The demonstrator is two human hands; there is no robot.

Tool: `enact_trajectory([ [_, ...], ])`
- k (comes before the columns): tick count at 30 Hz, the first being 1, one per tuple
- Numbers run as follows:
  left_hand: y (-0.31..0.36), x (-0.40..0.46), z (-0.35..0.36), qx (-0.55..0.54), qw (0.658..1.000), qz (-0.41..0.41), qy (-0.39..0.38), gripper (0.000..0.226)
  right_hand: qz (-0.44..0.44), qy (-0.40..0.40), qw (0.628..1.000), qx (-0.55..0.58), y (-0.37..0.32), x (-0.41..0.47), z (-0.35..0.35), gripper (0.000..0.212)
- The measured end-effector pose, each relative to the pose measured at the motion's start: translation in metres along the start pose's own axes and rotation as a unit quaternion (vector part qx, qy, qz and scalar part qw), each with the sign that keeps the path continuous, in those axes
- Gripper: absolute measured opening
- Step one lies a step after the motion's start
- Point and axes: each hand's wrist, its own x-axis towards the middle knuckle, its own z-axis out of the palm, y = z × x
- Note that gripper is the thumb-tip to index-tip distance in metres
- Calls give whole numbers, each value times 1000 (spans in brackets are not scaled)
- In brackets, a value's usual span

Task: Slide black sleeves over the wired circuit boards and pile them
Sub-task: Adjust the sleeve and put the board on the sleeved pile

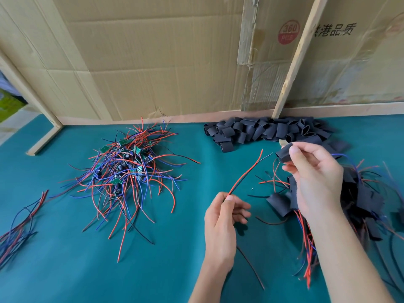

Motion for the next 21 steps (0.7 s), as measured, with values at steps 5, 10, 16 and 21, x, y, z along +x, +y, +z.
enact_trajectory([
  [5,0,0,0,1,1000,1,-1,28,-60,30,998,-14,-1,-9,13,13],
  [10,0,0,1,7,1000,-4,-2,25,-89,43,994,-39,0,-16,20,11],
  [16,-1,1,0,2,1000,-6,-8,21,-93,59,993,-42,0,-12,17,10],
  [21,-2,0,-1,6,1000,-2,-19,22,-57,62,996,-32,5,-12,16,14],
])
